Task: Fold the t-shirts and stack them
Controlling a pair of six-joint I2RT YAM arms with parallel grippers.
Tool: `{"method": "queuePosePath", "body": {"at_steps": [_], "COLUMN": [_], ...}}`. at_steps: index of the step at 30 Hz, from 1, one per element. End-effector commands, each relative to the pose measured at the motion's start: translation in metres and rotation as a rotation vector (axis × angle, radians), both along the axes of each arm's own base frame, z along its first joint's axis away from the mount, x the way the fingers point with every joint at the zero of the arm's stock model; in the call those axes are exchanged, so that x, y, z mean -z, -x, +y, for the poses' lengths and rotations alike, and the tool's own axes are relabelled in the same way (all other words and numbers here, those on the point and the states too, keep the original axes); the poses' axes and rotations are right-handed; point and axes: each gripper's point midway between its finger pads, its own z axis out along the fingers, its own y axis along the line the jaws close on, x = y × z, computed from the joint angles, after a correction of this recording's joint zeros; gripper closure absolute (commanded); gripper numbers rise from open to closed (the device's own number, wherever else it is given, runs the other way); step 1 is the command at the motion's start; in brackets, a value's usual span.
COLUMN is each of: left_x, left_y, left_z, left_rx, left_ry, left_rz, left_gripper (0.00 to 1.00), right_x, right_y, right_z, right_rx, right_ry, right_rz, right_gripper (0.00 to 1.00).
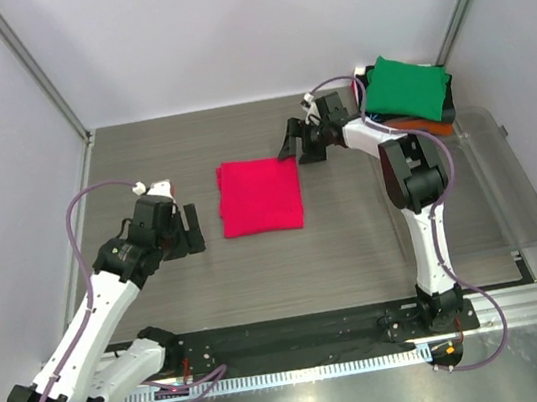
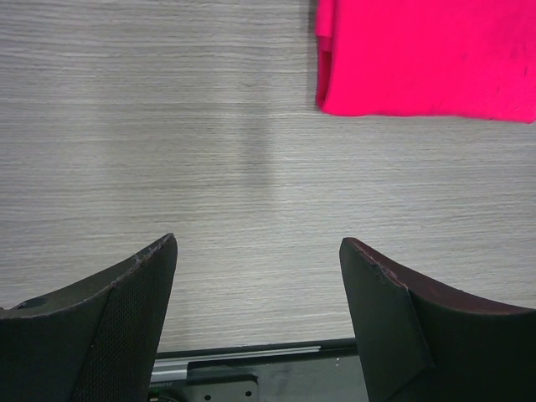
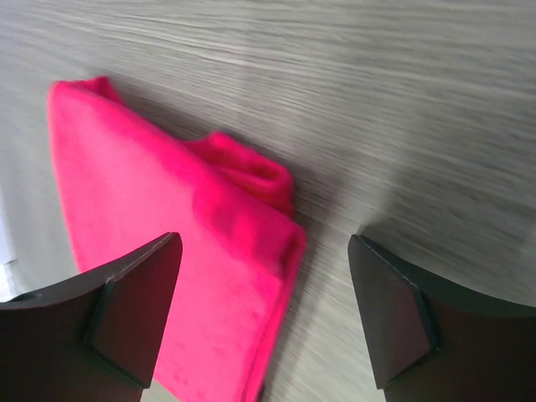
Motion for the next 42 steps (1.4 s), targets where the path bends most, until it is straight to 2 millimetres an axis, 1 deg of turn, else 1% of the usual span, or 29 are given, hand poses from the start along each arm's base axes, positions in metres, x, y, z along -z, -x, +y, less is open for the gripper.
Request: {"method": "queuePosePath", "body": {"at_steps": [1, 3, 4, 5, 8, 11, 12, 13, 15, 16, 17, 18, 19, 20, 21, 22, 23, 24, 25, 26, 27, 28, 30, 31, 32, 35, 38, 40, 42], "left_x": [-0.012, -0.013, -0.014, -0.014, -0.014, -0.014, -0.014, -0.014, -0.018, -0.02, -0.026, -0.029, -0.032, -0.033, -0.04, -0.043, -0.045, -0.049, -0.052, -0.051, -0.044, -0.047, -0.047, -0.05, -0.051, -0.051, -0.053, -0.052, -0.051], "left_y": [-0.008, -0.007, -0.007, -0.007, -0.007, -0.007, -0.008, -0.008, -0.009, -0.008, -0.007, -0.005, -0.004, -0.001, 0.001, 0.003, 0.004, 0.007, 0.005, 0.005, 0.007, 0.007, 0.009, 0.01, 0.011, 0.012, 0.013, 0.013, 0.013], "left_z": [0.002, 0.003, 0.003, 0.003, 0.002, 0.0, 0.0, -0.001, 0.0, 0.0, 0.0, 0.001, 0.002, 0.002, 0.004, 0.006, 0.006, 0.007, 0.005, 0.006, 0.008, 0.008, 0.011, 0.013, 0.015, 0.016, 0.017, 0.016, 0.016], "left_rx": [-0.019, -0.019, -0.021, -0.02, -0.017, -0.008, -0.009, -0.004, -0.005, -0.004, -0.004, -0.004, -0.003, 0.004, -0.001, -0.007, -0.01, -0.009, -0.005, -0.011, -0.024, -0.031, -0.037, -0.043, -0.052, -0.051, -0.054, -0.053, -0.051], "left_ry": [0.006, 0.008, 0.009, 0.01, 0.015, 0.017, 0.016, 0.018, 0.018, 0.022, 0.025, 0.028, 0.028, 0.027, 0.033, 0.038, 0.046, 0.06, 0.076, 0.082, 0.085, 0.1, 0.1, 0.101, 0.096, 0.103, 0.107, 0.106, 0.105], "left_rz": [-0.058, -0.064, -0.07, -0.073, -0.075, -0.069, -0.069, -0.07, -0.076, -0.081, -0.088, -0.094, -0.097, -0.097, -0.12, -0.131, -0.143, -0.17, -0.197, -0.21, -0.208, -0.236, -0.245, -0.26, -0.268, -0.282, -0.293, -0.288, -0.285], "left_gripper": [0.21, 0.21, 0.21, 0.21, 0.21, 0.21, 0.21, 0.21, 0.21, 0.21, 0.22, 0.22, 0.22, 0.22, 0.22, 0.22, 0.22, 0.21, 0.22, 0.21, 0.21, 0.21, 0.21, 0.21, 0.21, 0.21, 0.21, 0.21, 0.21], "right_x": [0.051, 0.058, 0.067, 0.062, 0.068, 0.064, 0.062, 0.057, 0.045, 0.036, 0.035, 0.023, 0.009, 0.01, 0.007, -0.016, -0.017, -0.022, -0.038, -0.038, -0.044, -0.051, -0.066, -0.068, -0.079, -0.094, -0.119, -0.139, -0.155], "right_y": [0.032, 0.044, 0.059, 0.056, 0.069, 0.069, 0.067, 0.064, 0.058, 0.052, 0.051, 0.048, 0.037, 0.045, 0.038, 0.027, 0.035, 0.032, 0.022, 0.024, 0.022, 0.017, 0.018, 0.016, 0.014, 0.009, 0.003, -0.004, -0.008], "right_z": [0.023, 0.033, 0.034, 0.044, 0.052, 0.055, 0.057, 0.058, 0.059, 0.061, 0.058, 0.056, 0.054, 0.047, 0.038, 0.035, 0.026, 0.019, 0.011, 0.0, -0.007, -0.015, -0.029, -0.039, -0.047, -0.072, -0.093, -0.112, -0.124], "right_rx": [-0.048, -0.058, -0.069, -0.068, -0.082, -0.092, -0.085, -0.087, -0.087, -0.092, -0.08, -0.082, -0.1, -0.097, -0.073, -0.106, -0.104, -0.099, -0.072, -0.076, -0.068, -0.047, -0.045, -0.022, -0.006, 0.03, 0.06, 0.103, 0.127], "right_ry": [-0.089, -0.136, -0.162, -0.209, -0.267, -0.299, -0.31, -0.317, -0.324, -0.323, -0.299, -0.285, -0.254, -0.198, -0.128, -0.083, -0.029, 0.016, 0.07, 0.121, 0.149, 0.188, 0.232, 0.286, 0.313, 0.428, 0.477, 0.517, 0.519], "right_rz": [0.115, 0.135, 0.172, 0.14, 0.143, 0.128, 0.126, 0.114, 0.093, 0.067, 0.08, 0.062, 0.001, 0.054, 0.033, -0.051, -0.014, -0.033, -0.08, -0.073, -0.085, -0.107, -0.137, -0.145, -0.171, -0.223, -0.279, -0.32, -0.349], "right_gripper": [0.16, 0.21, 0.23, 0.28, 0.34, 0.53, 0.66, 0.74, 0.85, 0.98, 0.99, 0.99, 0.99, 0.99, 0.99, 0.99, 0.99, 0.99, 0.99, 0.99, 0.99, 0.99, 0.99, 0.99, 0.99, 0.99, 0.99, 0.99, 0.99]}}
